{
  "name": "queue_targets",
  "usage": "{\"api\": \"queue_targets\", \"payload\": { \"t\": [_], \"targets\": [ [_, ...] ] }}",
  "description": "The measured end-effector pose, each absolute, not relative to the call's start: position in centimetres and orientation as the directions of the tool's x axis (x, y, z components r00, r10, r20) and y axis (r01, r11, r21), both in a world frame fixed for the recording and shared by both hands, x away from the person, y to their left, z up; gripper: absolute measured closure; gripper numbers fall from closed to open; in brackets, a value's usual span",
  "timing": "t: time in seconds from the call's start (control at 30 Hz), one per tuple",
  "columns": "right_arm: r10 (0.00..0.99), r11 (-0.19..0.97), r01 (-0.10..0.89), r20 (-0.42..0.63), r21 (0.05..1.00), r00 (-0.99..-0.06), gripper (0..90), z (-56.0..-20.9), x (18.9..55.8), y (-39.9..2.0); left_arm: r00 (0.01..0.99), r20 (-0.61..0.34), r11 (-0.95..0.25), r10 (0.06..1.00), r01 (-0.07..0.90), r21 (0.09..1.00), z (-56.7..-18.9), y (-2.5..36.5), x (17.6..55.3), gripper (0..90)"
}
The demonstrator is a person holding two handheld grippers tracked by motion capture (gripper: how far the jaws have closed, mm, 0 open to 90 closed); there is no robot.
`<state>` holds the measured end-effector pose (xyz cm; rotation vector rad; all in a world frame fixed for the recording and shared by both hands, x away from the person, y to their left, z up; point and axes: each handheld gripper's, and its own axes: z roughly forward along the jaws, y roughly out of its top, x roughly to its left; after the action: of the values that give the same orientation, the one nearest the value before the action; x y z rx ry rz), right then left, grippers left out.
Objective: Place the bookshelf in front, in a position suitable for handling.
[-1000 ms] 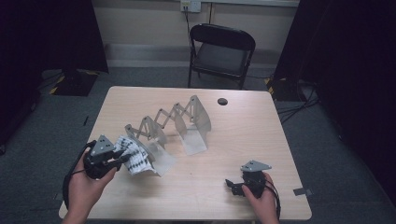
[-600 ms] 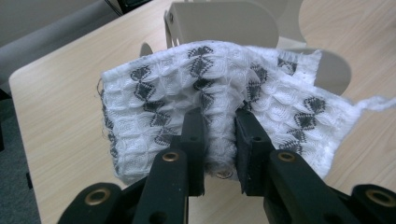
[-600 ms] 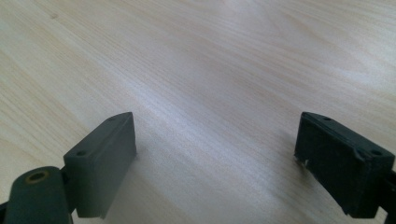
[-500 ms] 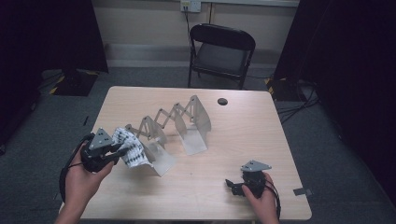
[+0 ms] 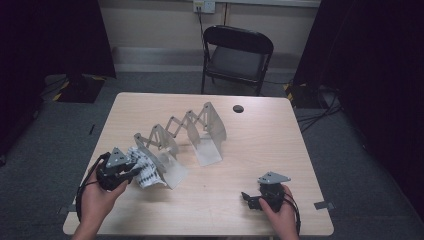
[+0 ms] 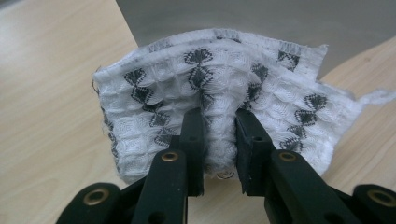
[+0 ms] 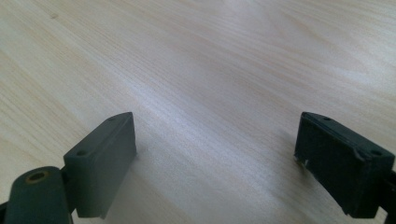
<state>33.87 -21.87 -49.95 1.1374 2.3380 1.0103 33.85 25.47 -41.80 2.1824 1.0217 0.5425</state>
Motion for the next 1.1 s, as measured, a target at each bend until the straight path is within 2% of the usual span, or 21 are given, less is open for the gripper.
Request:
{"api": "queue_targets", "payload": {
  "t": [0.47, 0.73, 0.9, 1.1],
  "targets": [
    [0.787, 0.424, 0.536, -0.004, 0.73, -0.617, 12.0, -50.0, 33.9, -21.9, 0.616, 0.039, -0.479, 0.787, 0.57, 0.668, -47.2, 24.2, 33.2, 74.5],
    [0.787, 0.424, 0.536, -0.004, 0.73, -0.617, 12.0, -50.0, 33.9, -21.9, 0.62, 0.039, -0.488, 0.783, 0.574, 0.657, -47.4, 24.1, 32.8, 74.3],
    [0.788, 0.423, 0.537, -0.003, 0.729, -0.616, 12.0, -50.0, 33.9, -21.9, 0.606, -0.005, -0.452, 0.796, 0.599, 0.661, -47.3, 24.2, 32.6, 73.9],
    [0.788, 0.423, 0.537, -0.003, 0.729, -0.616, 12.0, -50.0, 33.9, -21.9, 0.595, -0.028, -0.423, 0.803, 0.603, 0.676, -45.3, 24.7, 32.1, 73.9]
  ]
}}
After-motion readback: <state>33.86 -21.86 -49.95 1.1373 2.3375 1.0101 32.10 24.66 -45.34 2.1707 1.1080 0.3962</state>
